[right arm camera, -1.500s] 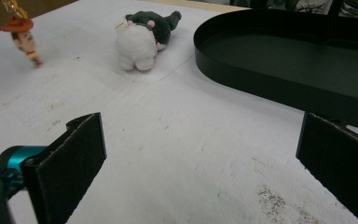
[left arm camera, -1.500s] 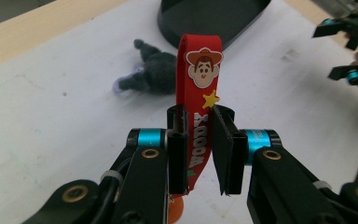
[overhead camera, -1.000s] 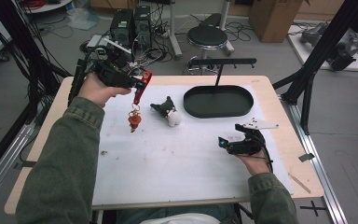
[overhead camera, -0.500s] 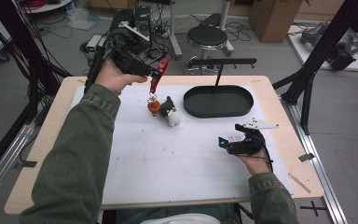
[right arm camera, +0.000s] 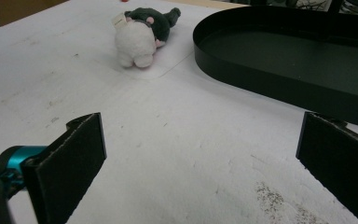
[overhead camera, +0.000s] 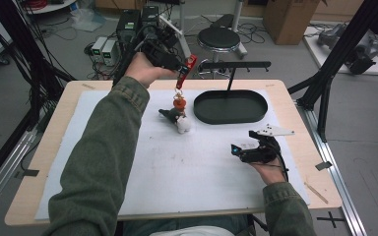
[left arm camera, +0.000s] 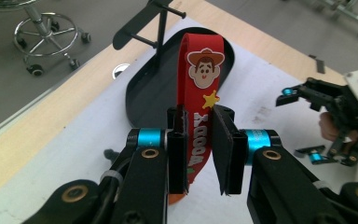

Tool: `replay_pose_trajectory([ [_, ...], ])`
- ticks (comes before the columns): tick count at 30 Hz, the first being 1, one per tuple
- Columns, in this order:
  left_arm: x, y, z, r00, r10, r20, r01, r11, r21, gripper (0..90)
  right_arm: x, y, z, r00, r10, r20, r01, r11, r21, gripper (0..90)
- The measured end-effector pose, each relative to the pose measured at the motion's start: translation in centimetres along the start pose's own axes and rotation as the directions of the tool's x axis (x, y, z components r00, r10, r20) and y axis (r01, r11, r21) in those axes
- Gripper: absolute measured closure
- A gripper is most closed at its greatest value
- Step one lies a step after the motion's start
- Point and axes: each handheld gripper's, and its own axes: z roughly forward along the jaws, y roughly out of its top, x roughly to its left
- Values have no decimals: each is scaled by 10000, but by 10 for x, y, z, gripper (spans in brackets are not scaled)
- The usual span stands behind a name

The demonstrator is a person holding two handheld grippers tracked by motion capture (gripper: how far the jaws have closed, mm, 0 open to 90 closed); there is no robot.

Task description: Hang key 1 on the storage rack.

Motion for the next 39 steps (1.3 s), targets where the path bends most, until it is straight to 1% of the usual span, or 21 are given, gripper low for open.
replay_pose_trajectory([
  [5,6,18,11,9998,-163,-83,164,9999,16,765,0,0,0,10000,55,-41,-55,10000,-20,4],
  [7,7,24,14,9996,-227,-155,226,9997,-89,765,-1,0,-1,10000,52,-34,-52,10000,-68,4],
  [8,8,26,16,9995,-311,-15,311,9994,-154,765,-1,0,-1,10000,43,-40,-43,10000,-89,4],
  [9,8,28,18,9994,-358,-2,357,9991,-226,765,-1,0,-1,10000,77,-51,-78,9999,-93,4],
  [13,7,33,25,9992,-388,-5,387,9989,-254,765,0,0,-1,9999,58,-122,-59,9999,-97,4],
  [17,8,42,36,9992,-390,-8,389,9989,-268,765,0,0,-1,9999,105,-130,-106,9999,-56,4],
  [18,8,42,36,9992,-390,-8,389,9989,-268,765,0,0,-1,9998,109,-135,-109,9999,-37,4],
  [19,11,44,41,9988,-469,123,473,9982,-361,765,0,0,-1,9998,86,-155,-86,10000,-45,4],
  [22,16,47,48,9976,-685,133,691,9965,-480,765,1,0,1,9999,39,-93,-38,10000,60,4],
  [23,17,48,51,9973,-728,87,732,9962,-471,765,1,0,1,9999,103,-86,-101,9998,146,4],
  [24,18,49,54,9970,-770,69,772,9959,-479,765,0,-1,2,10000,18,-93,-17,9999,160,4],
  [26,18,52,60,9979,-637,104,641,9968,-471,765,0,0,3,10000,30,-29,-29,9998,208,4],
  [28,18,54,63,9981,-592,170,599,9970,-480,765,-1,0,3,10000,39,-12,-39,9999,165,4],
  [29,16,58,68,9986,-480,220,490,9978,-454,765,-2,0,2,10000,88,-10,-87,9999,143,4],
  [30,16,61,70,9986,-461,259,473,9978,-467,765,-2,0,2,10000,85,-3,-85,9999,123,4],
  [31,15,63,73,9988,-439,206,451,9973,-583,765,-2,0,1,10000,60,28,-60,9999,123,4],
  [33,15,65,74,9988,-451,189,462,9972,-590,765,-1,0,1,10000,55,38,-56,9999,122,4],
  [35,15,70,81,9982,-588,78,591,9963,-627,765,-1,0,1,10000,67,-2,-67,9998,191,4],
  [37,16,72,84,9977,-673,-49,667,9945,-813,765,-1,-1,1,10000,64,12,-65,9998,190,4],
  [38,17,73,85,9969,-758,-224,731,9920,-1025,765,-1,-1,1,10000,90,33,-90,9998,151,4],
  [39,18,74,87,9954,-940,-200,907,9877,-1274,766,-1,-1,1,9999,138,65,-140,9997,200,4],
])
